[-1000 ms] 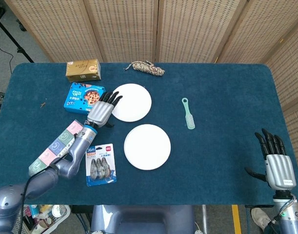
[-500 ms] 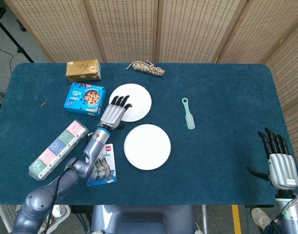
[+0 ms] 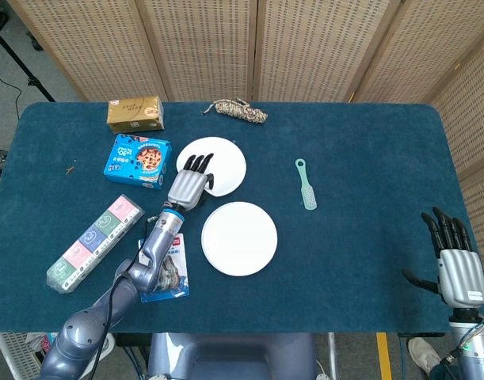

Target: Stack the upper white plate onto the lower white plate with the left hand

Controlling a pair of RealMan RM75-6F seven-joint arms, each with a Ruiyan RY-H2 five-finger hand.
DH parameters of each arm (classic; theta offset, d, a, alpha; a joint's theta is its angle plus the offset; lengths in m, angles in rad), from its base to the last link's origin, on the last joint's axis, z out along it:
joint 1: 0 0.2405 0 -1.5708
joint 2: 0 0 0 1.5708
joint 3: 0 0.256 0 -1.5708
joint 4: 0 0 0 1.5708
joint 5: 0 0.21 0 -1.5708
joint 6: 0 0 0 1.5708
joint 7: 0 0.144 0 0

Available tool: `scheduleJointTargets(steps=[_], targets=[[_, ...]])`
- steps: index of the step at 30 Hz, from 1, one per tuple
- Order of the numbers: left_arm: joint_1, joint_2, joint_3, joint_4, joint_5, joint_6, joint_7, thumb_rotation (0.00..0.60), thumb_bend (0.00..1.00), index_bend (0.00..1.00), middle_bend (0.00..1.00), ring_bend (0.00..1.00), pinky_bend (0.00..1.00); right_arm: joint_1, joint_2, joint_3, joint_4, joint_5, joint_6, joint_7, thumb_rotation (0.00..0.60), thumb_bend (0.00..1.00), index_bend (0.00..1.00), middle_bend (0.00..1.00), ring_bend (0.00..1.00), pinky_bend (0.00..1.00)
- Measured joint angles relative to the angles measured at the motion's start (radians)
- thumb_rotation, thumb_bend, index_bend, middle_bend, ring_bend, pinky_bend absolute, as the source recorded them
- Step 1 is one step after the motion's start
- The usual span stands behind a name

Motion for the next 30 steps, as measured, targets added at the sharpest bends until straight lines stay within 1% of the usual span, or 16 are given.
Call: scheduleJointTargets(steps=[7,9,15,20,25,30], targets=[[0.008,-0.018,0.000,0.018,-0.002,0.047,-0.037,0.600,0.55,0.85,0.00,0.00,0.00,0.000,0.001,0.001,0.000,0.003,0.001,0.002,0.600,0.00,0.00,0.00,0.00,0.00],[0.012,-0.021,-0.002,0.020,-0.003,0.072,-0.057,0.600,0.55,0.88,0.00,0.00,0.00,-0.001,0.002,0.001,-0.001,0.002,0.001,0.006,0.600,0.00,0.00,0.00,0.00,0.00],[0.011,-0.019,-0.019,0.017,-0.008,0.165,-0.130,0.600,0.55,0.90,0.00,0.00,0.00,-0.001,0.004,-0.002,-0.006,-0.005,0.004,0.013,0.600,0.00,0.00,0.00,0.00,0.00],[0.008,-0.001,-0.028,-0.010,-0.005,0.252,-0.183,0.600,0.54,0.91,0.00,0.00,0.00,-0.002,0.006,-0.004,-0.011,-0.012,0.008,0.018,0.600,0.00,0.00,0.00,0.00,0.00],[0.020,0.024,-0.018,-0.061,0.013,0.320,-0.205,0.600,0.54,0.91,0.00,0.00,0.00,-0.005,0.008,-0.004,-0.014,-0.020,0.018,0.018,0.600,0.00,0.00,0.00,0.00,0.00],[0.048,0.054,0.002,-0.137,0.040,0.392,-0.222,0.600,0.54,0.91,0.00,0.00,0.00,-0.005,0.009,-0.007,-0.016,-0.023,0.018,0.018,0.600,0.00,0.00,0.00,0.00,0.00]])
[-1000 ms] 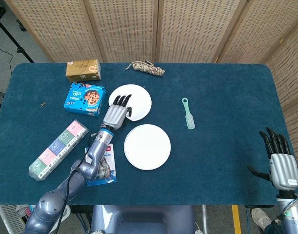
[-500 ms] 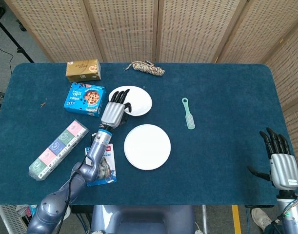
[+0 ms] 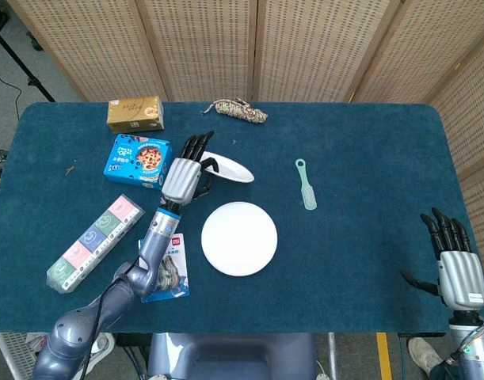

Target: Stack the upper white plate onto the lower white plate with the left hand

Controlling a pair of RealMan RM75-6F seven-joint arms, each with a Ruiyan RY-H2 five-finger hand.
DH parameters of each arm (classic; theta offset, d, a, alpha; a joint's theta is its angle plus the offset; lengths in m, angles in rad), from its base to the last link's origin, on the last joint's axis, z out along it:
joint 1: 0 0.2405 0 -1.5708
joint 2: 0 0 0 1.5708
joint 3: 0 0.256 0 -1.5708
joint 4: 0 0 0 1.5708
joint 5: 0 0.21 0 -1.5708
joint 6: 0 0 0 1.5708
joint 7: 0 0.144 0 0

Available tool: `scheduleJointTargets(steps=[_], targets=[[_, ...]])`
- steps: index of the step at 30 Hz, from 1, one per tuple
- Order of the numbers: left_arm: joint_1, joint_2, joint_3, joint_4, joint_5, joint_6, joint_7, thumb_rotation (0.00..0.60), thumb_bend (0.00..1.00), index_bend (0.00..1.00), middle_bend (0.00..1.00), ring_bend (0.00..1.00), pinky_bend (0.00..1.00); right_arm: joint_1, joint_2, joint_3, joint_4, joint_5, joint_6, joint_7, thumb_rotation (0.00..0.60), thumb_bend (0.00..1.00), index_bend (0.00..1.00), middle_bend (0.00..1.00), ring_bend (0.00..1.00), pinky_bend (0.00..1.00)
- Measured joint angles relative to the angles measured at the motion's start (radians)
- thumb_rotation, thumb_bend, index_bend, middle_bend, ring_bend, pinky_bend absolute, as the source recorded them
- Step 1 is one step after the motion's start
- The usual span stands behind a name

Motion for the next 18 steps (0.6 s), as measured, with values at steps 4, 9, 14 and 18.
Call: scheduleJointTargets(steps=[4,9,14,18], targets=[[0.026,0.028,0.018,-0.075,0.023,0.055,0.000,0.600,0.54,0.91,0.00,0.00,0.00,0.001,0.000,-0.001,0.000,-0.002,0.000,-0.001,0.600,0.00,0.00,0.00,0.00,0.00],[0.054,0.064,0.040,-0.172,0.050,0.099,0.008,0.600,0.54,0.92,0.00,0.00,0.00,0.000,0.000,-0.001,-0.002,-0.002,0.001,0.000,0.600,0.00,0.00,0.00,0.00,0.00],[0.084,0.102,0.063,-0.280,0.076,0.133,0.035,0.600,0.54,0.92,0.00,0.00,0.00,-0.001,0.001,-0.001,-0.003,-0.004,0.004,-0.003,0.600,0.00,0.00,0.00,0.00,0.00],[0.108,0.130,0.080,-0.366,0.097,0.160,0.042,0.600,0.54,0.92,0.00,0.00,0.00,-0.001,0.001,0.000,-0.003,-0.003,0.006,-0.001,0.600,0.00,0.00,0.00,0.00,0.00]])
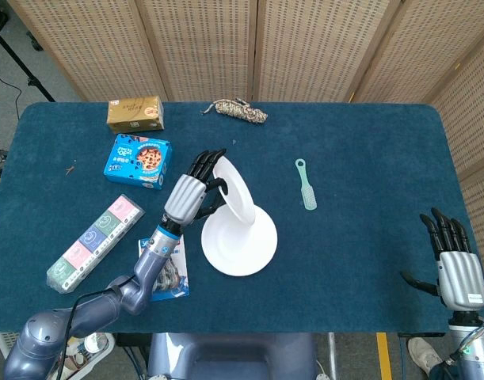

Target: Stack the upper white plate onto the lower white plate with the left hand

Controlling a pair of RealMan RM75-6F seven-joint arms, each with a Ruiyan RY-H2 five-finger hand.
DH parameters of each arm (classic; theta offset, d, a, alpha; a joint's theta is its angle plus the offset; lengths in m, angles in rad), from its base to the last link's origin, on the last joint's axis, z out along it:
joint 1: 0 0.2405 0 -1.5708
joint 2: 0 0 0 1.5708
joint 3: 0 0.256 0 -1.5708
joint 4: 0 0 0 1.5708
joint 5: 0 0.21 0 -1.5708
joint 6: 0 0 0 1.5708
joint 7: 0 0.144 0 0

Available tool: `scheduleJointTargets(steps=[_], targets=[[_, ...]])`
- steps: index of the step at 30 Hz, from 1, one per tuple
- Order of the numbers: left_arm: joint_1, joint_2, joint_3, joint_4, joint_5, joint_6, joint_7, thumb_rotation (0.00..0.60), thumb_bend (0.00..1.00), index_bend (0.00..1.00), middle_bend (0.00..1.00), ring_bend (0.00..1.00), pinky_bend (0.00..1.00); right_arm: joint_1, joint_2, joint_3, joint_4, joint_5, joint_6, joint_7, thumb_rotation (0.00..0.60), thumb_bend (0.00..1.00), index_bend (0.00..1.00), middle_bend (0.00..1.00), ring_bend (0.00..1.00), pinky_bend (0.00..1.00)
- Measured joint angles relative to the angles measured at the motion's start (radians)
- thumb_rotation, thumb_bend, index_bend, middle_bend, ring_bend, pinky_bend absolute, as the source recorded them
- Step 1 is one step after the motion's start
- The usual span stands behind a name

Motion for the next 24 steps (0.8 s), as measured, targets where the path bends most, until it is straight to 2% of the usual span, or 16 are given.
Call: scheduleJointTargets(steps=[6,10,17,24], targets=[[0.038,0.051,0.034,-0.149,0.044,0.043,-0.008,0.600,0.54,0.92,0.00,0.00,0.00,0.000,0.000,-0.001,-0.001,-0.003,0.002,-0.002,0.600,0.00,0.00,0.00,0.00,0.00],[0.075,0.079,0.075,-0.224,0.070,0.051,-0.023,0.600,0.54,0.92,0.00,0.00,0.00,-0.001,0.000,-0.001,-0.003,-0.005,0.005,-0.004,0.600,0.00,0.00,0.00,0.00,0.00],[0.126,0.104,0.110,-0.256,0.080,0.049,-0.016,0.600,0.53,0.91,0.00,0.00,0.00,-0.001,0.000,-0.003,-0.004,-0.006,0.003,-0.004,0.600,0.00,0.00,0.00,0.00,0.00],[0.145,0.130,0.132,-0.258,0.080,0.005,-0.032,0.600,0.49,0.73,0.00,0.00,0.00,-0.002,0.000,-0.004,-0.007,-0.007,0.004,-0.004,0.600,0.00,0.00,0.00,0.00,0.00]])
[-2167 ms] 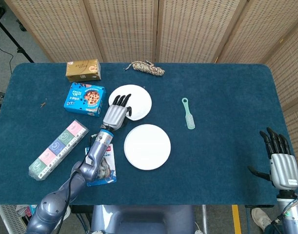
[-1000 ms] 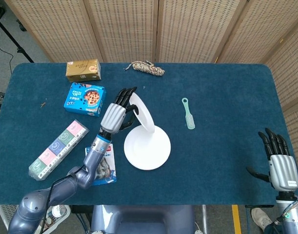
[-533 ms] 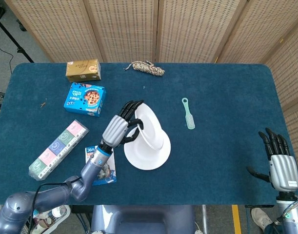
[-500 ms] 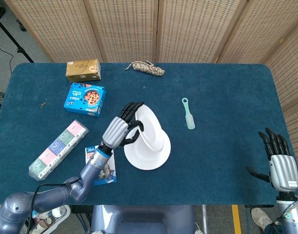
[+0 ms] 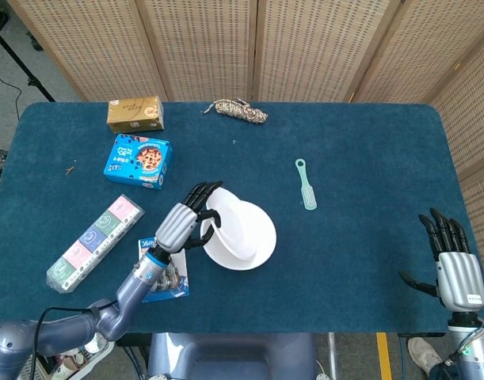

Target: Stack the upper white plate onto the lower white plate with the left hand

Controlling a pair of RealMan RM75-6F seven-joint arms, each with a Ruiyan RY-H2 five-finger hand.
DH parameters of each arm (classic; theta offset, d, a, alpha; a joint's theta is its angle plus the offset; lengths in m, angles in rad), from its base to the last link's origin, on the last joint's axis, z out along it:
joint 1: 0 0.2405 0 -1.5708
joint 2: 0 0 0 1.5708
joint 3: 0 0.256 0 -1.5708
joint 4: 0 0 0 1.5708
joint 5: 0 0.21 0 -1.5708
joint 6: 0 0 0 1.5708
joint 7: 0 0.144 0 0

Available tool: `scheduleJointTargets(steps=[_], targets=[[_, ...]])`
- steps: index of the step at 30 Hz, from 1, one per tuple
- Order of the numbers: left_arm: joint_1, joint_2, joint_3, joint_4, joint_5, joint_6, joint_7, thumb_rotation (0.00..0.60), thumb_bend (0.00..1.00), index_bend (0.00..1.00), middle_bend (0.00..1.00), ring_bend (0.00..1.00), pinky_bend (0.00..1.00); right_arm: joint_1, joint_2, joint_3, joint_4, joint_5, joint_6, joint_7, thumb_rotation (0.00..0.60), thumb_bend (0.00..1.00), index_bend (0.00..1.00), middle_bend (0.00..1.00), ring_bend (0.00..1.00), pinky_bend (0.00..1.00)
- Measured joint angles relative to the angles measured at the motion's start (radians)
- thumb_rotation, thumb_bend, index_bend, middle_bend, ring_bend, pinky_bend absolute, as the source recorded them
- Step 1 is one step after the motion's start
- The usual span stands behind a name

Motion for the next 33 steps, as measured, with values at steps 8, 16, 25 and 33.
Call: scheduleJointTargets(steps=[8,16,25,33], targets=[[0.009,0.091,0.043,-0.062,0.030,-0.051,-0.004,0.600,0.45,0.56,0.00,0.00,0.00,0.001,-0.001,-0.002,-0.002,-0.002,-0.002,-0.002,0.600,0.00,0.00,0.00,0.00,0.00],[0.023,0.194,0.097,-0.133,0.066,-0.099,0.020,0.600,0.41,0.41,0.00,0.00,0.00,0.001,0.000,-0.004,-0.005,-0.003,-0.004,0.000,0.600,0.00,0.00,0.00,0.00,0.00],[0.044,0.259,0.115,-0.173,0.056,-0.157,0.059,0.600,0.39,0.33,0.00,0.00,0.00,0.002,0.001,-0.006,-0.007,-0.004,-0.008,0.002,0.600,0.00,0.00,0.00,0.00,0.00],[0.025,0.302,0.162,-0.207,0.084,-0.261,0.066,0.600,0.38,0.26,0.00,0.00,0.00,0.001,0.004,-0.005,-0.010,0.001,-0.009,0.005,0.600,0.00,0.00,0.00,0.00,0.00]])
